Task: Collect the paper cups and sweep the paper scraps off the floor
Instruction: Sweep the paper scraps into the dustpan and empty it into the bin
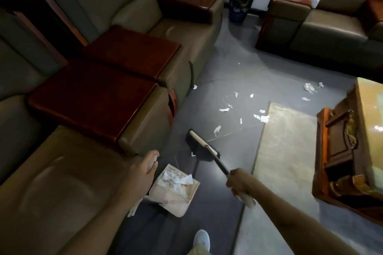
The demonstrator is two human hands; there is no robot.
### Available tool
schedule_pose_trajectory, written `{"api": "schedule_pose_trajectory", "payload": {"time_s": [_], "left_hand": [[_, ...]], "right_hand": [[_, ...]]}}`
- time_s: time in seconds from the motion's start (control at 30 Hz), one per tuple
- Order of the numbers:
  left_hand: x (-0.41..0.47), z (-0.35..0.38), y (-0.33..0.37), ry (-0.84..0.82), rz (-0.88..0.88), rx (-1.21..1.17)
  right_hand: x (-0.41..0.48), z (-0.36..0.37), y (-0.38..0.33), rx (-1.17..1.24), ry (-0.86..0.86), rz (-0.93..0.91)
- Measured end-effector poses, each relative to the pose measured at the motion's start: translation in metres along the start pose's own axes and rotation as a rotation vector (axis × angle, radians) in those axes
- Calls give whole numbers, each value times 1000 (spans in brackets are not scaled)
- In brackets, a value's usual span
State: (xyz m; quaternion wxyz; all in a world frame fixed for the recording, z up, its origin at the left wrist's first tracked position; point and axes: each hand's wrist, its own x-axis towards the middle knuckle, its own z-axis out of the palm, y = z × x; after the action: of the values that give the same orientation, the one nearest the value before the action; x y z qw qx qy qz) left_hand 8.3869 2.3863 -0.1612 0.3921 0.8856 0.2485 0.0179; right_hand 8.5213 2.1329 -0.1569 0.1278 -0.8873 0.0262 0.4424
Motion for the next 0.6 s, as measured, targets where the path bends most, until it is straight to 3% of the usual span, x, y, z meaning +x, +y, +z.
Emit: {"api": "schedule_pose_trajectory", "payload": {"time_s": [0.17, 0.3, 0.4, 0.6], "left_hand": [[43, 9, 17, 2, 5, 48], [54, 11, 24, 1, 22, 19], [64, 7, 30, -56, 4, 21], [93, 5, 36, -77, 3, -41]], "right_hand": [[15, -18, -22, -242, -191, -108], [-4, -28, -34, -173, -351, -152], [-16, -69, -43, -13, -382, -107], [-39, -109, -36, 12, -328, -91]]}}
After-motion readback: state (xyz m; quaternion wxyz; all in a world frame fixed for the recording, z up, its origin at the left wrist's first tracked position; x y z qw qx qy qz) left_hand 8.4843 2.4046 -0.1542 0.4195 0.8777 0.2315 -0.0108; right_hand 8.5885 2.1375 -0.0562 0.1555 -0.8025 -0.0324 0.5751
